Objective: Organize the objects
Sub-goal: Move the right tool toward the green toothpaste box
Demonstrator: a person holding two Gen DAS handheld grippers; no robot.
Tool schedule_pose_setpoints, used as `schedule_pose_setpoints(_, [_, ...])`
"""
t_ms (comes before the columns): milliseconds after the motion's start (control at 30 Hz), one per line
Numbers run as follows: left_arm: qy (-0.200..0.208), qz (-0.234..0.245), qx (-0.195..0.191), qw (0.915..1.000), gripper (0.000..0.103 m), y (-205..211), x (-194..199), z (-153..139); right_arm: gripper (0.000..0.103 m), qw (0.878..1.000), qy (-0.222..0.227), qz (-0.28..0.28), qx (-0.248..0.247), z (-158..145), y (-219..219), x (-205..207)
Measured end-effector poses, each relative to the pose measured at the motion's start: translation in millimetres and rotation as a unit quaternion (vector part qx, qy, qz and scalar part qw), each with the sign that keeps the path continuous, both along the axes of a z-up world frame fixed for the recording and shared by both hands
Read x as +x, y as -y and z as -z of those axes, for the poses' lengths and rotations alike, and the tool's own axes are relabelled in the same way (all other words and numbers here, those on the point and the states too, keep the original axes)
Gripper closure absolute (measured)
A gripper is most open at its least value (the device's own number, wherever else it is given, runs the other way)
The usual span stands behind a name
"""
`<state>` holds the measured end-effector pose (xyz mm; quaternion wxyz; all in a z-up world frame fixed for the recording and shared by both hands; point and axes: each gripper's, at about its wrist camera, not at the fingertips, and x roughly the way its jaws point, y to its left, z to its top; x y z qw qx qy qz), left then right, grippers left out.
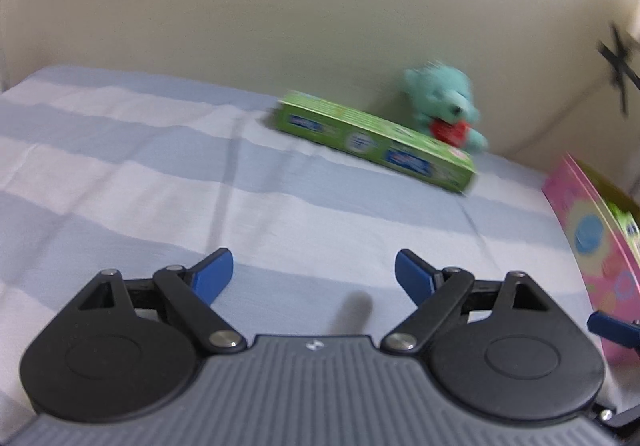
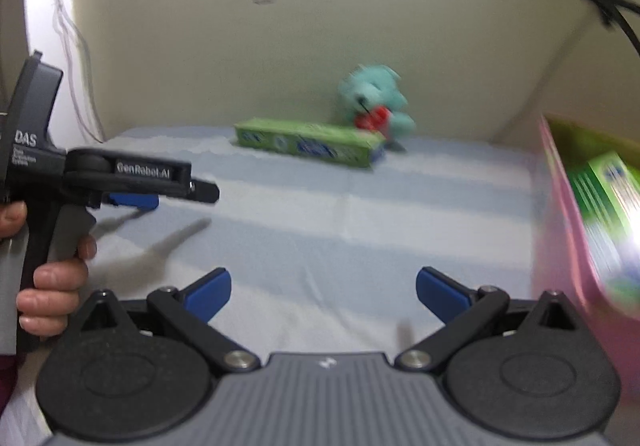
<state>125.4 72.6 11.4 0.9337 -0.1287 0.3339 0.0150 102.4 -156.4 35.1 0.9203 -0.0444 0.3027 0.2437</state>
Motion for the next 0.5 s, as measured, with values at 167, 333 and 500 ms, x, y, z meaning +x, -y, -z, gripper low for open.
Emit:
schedule_pose_setpoints(167, [-0.004, -0.069, -0.031, 0.9971, 0.013, -35.5, 0.4, -3.6, 0.001, 0.998, 0.048, -0.043, -0.028, -24.6, -43.0, 39.6])
schedule_pose_setpoints(333, [-0.004, -0.095, -0.055, 0.9939, 0.013, -49.6, 0.6, -3.7, 0.001, 0.994, 0.056, -0.082, -0.045, -35.1, -87.8, 95.0])
schedule_pose_setpoints(500, [-0.007, -0.09, -0.039, 0.9951, 0.013, -42.4, 0.3, -5.0, 0.001, 0.985, 0.036, -0.132, -0.106, -26.6, -134.0, 152.7])
